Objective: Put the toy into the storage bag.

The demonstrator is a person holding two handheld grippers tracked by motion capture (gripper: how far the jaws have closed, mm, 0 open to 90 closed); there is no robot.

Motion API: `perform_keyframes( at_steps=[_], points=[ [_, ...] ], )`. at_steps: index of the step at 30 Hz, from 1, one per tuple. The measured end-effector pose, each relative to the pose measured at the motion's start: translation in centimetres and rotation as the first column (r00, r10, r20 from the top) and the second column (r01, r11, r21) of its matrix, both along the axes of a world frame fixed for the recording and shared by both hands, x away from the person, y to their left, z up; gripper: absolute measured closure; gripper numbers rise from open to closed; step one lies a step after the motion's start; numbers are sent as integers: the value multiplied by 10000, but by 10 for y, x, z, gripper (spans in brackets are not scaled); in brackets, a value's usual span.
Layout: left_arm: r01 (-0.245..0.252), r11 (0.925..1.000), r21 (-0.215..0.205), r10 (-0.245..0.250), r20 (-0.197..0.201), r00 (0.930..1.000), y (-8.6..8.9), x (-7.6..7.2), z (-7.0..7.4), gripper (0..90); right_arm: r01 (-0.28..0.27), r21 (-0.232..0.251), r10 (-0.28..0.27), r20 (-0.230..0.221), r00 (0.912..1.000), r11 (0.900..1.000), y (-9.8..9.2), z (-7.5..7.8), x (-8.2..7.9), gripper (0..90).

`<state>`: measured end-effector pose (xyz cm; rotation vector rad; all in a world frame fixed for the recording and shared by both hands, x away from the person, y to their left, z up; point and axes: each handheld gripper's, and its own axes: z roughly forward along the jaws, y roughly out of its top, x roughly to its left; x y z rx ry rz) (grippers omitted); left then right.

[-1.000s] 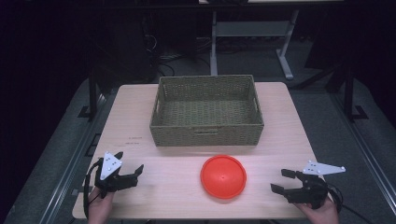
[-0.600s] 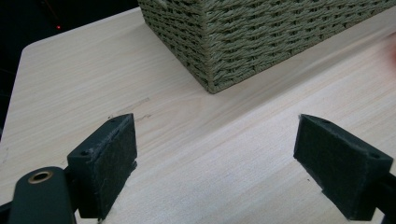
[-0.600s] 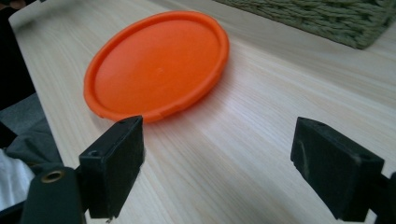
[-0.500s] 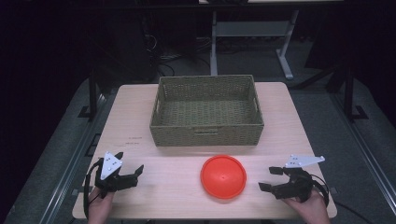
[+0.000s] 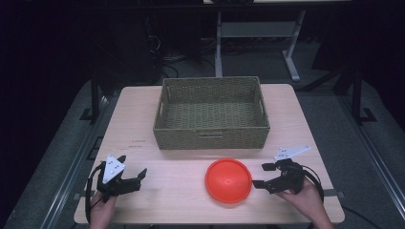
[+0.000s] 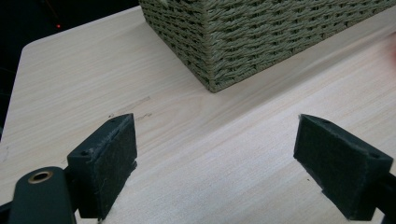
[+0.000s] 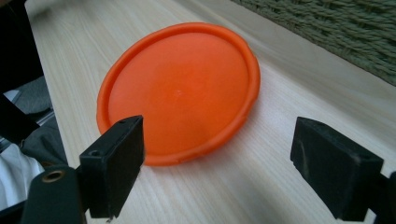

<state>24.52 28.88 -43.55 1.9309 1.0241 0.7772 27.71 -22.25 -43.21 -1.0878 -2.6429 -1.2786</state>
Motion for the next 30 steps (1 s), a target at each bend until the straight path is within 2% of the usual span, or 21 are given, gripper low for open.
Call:
perform_keyframes(
  at_steps=[4,9,10,15,17,20,27,30],
  points=[
    [-42,10000,-47,42,-12,10000,1,0,0,128,-100,-103,97,-285,9995,9999,9,0,10,176],
    [-35,10000,-52,34,-12,10000,1,0,0,128,-280,-186,273,-337,9991,9994,16,3,18,192],
    [-21,10000,-34,21,6,10000,1,0,0,128,-295,-369,279,-428,9987,9989,20,4,22,193],
    [-51,10000,-52,51,15,10000,1,0,0,128,-454,-465,433,-447,9981,9979,28,5,30,209],
    [-74,10000,-51,74,4,10000,1,0,0,128,-416,-785,385,-406,9984,9960,31,5,35,215],
    [-40,10000,-10,40,22,10000,1,0,0,128,-442,-859,403,-462,9981,9953,35,4,40,225],
    [-34,10000,13,34,1,10000,1,0,0,128,-519,-1013,430,-888,9951,9935,41,-4,53,255],
    [-42,10000,-25,42,-12,10000,1,1,0,128,-584,-1226,468,-953,9944,9907,43,-9,55,256]
  ],
)
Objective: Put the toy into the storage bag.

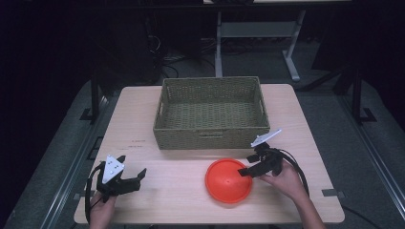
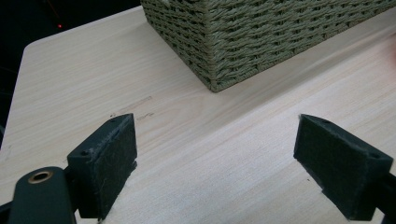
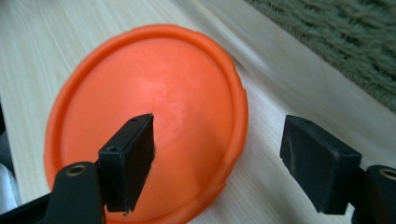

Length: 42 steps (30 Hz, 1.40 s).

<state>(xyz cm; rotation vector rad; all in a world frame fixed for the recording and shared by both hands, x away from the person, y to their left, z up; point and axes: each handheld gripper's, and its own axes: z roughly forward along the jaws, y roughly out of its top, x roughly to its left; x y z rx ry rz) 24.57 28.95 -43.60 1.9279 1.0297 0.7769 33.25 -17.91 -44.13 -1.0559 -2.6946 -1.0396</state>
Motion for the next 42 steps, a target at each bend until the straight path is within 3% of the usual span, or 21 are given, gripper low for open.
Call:
perform_keyframes(
  at_steps=[5,11,20,29,32,35,39,42],
  points=[
    [22,10000,0,-22,-13,10000,0,0,0,128,-261,-207,260,-52,9996,9994,6,-7,3,312],
    [33,10000,22,-33,-34,10000,0,0,0,128,-187,-143,183,-295,9994,9997,7,-12,5,370],
    [103,9999,72,-103,-46,9999,-2,0,-1,128,-285,-222,279,-293,9992,9993,9,-15,6,453],
    [95,9999,79,-94,-36,9999,-2,0,0,128,-410,105,414,-454,9981,9991,8,-16,8,493],
    [75,9999,71,-75,-43,10000,-2,0,0,128,-383,130,389,-472,9981,9992,7,-16,8,529],
    [74,10000,53,-74,-42,10000,-2,0,0,128,-237,-30,236,-252,9994,9997,5,-16,7,651],
    [64,10000,68,-64,-46,10000,-2,0,0,128,-35,648,63,-426,9991,9979,-3,-11,5,735],
    [46,10000,57,-45,-53,10000,-2,0,0,128,-29,773,72,-548,9985,9970,-5,-9,4,766]
  ],
)
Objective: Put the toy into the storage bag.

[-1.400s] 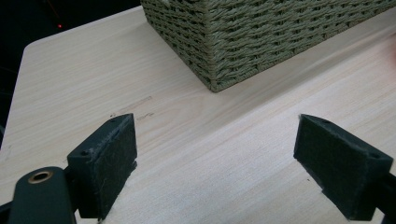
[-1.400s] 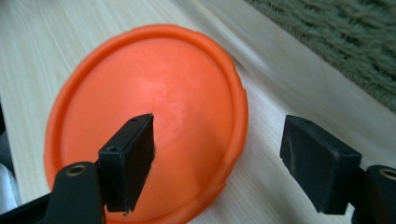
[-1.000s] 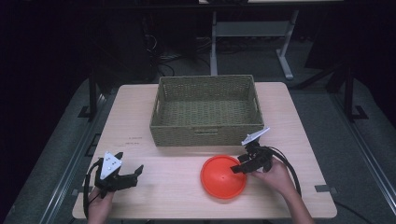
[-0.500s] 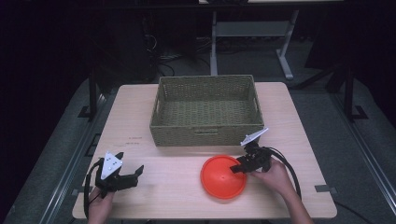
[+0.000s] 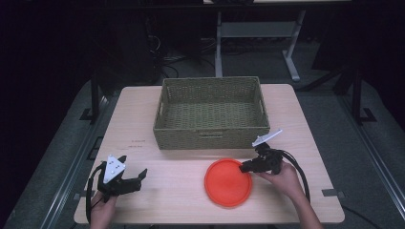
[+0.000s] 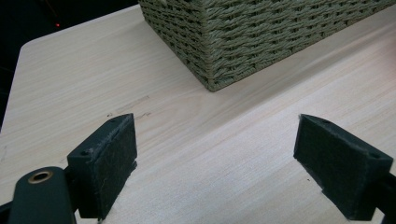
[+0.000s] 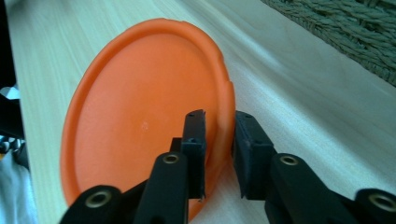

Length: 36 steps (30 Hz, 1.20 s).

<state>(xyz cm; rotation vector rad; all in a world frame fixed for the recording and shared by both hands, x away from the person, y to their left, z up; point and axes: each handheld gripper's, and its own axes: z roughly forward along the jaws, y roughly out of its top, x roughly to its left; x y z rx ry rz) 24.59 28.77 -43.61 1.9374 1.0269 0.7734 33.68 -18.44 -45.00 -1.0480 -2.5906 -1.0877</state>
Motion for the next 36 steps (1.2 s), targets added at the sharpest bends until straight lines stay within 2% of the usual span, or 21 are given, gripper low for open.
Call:
perform_keyframes(
  at_steps=[3,7,14,18,29,36],
  points=[
    [-20,10000,17,20,29,10000,0,0,0,128,-4,-93,5,27,10000,10000,0,2,-1,782],
    [-36,10000,33,36,58,10000,0,0,0,128,70,218,-67,-110,9999,9997,-2,7,-2,808],
    [-25,10000,33,25,33,10000,0,0,0,128,-26,19,26,253,9997,10000,-1,18,-8,817],
    [-47,10000,24,46,65,10000,1,0,0,128,-114,280,106,288,9995,9995,-1,25,-12,819],
    [8,10000,24,-8,40,10000,-1,0,0,128,-214,173,190,1291,9915,9996,0,58,-26,822],
    [-7,10000,43,7,4,10000,0,0,0,128,-132,334,86,1361,9907,9994,-1,71,-25,822]
  ],
)
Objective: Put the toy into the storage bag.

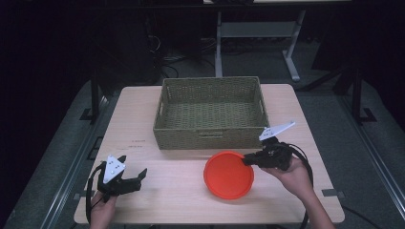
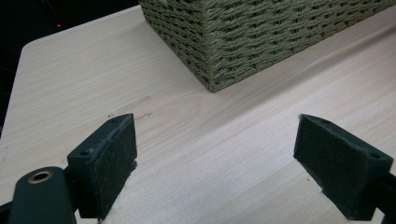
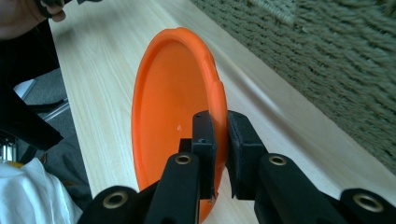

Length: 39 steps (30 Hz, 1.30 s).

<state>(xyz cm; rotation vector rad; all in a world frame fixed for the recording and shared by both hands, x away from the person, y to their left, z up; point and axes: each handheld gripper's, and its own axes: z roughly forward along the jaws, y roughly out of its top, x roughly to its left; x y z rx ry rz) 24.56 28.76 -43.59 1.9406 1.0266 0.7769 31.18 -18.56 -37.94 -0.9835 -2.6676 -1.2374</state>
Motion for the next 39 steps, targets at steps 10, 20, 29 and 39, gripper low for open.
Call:
perform_keyframes(
  at_steps=[10,20,29,39],
  points=[
    [19,10000,1,-19,-10,10000,-1,0,0,128,138,1,-138,261,9996,9999,-6,18,2,822],
    [26,10000,83,-25,-52,10000,0,0,0,128,157,-119,-154,223,9996,9998,-9,30,12,822],
    [37,10000,18,-37,-32,10000,-1,0,0,128,165,-180,-161,219,9996,9997,-7,40,15,822],
    [70,10000,49,-69,-24,10000,-2,0,-1,128,190,-213,-179,507,9986,9996,-4,59,21,822]
  ],
)
